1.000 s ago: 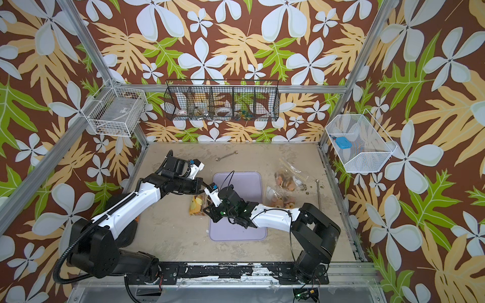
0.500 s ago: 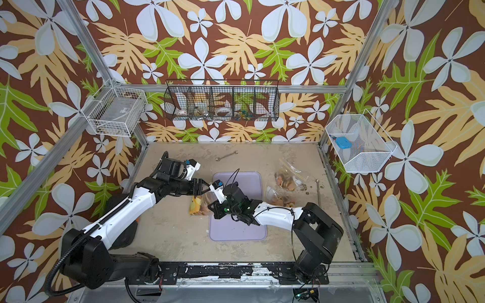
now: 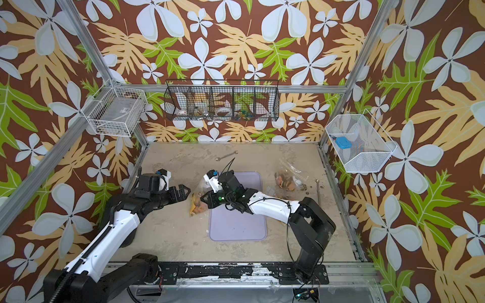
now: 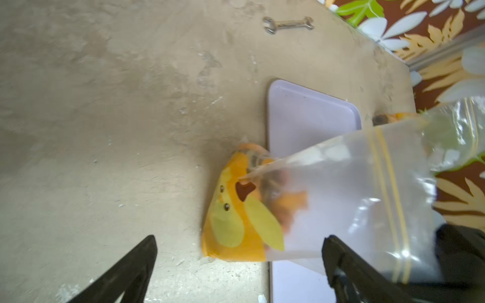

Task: Pour cookies out of the ziploc bag
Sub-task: Adjust the ziploc bag at the center of the board.

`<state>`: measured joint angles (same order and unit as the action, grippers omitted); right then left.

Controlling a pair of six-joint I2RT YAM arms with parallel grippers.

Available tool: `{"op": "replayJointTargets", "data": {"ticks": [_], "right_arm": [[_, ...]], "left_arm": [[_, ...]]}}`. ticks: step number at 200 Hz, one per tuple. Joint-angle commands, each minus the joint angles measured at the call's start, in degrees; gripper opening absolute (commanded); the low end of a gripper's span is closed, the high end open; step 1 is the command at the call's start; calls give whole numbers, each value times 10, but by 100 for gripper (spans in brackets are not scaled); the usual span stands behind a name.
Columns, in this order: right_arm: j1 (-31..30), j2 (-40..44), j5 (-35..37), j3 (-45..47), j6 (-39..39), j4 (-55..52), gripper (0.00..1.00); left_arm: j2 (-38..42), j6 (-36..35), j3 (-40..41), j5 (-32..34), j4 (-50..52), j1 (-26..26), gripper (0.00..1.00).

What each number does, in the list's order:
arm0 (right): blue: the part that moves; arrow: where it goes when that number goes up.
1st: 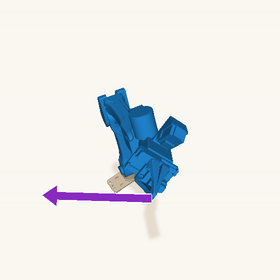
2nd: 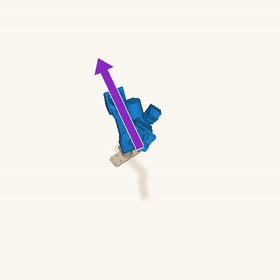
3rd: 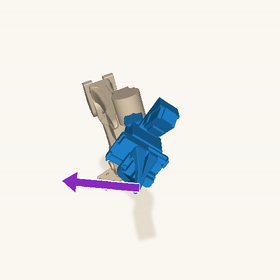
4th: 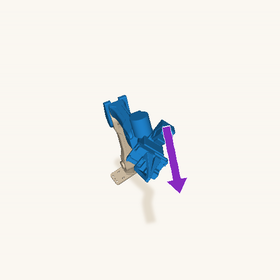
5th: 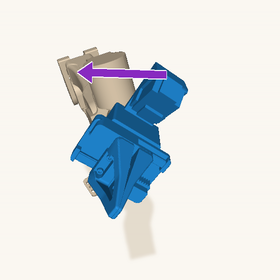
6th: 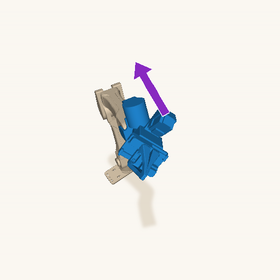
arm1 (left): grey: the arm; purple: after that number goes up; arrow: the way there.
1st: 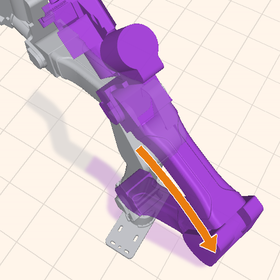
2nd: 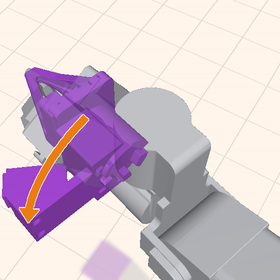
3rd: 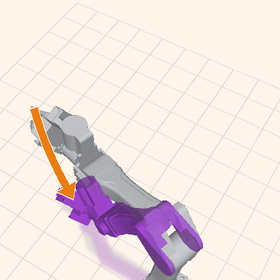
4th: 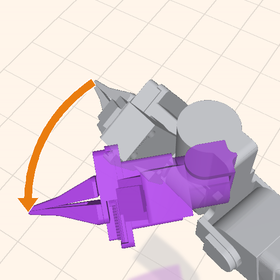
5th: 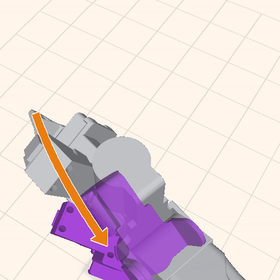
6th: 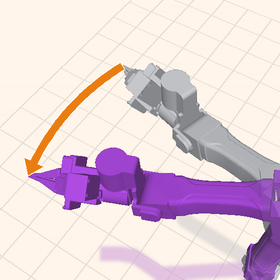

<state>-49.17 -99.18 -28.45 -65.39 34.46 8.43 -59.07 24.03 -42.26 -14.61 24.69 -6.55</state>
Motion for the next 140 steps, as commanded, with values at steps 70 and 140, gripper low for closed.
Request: {"op": "replayJointTargets", "data": {"ticks": [70,140], "right_arm": [[-33,-65,-52,-142,81,-50,0],[33,2,-49,-96,124,-37,0]], "left_arm": [[19,28,37,-32,-82,65,100],[12,18,31,-79,-92,82,100]]}}
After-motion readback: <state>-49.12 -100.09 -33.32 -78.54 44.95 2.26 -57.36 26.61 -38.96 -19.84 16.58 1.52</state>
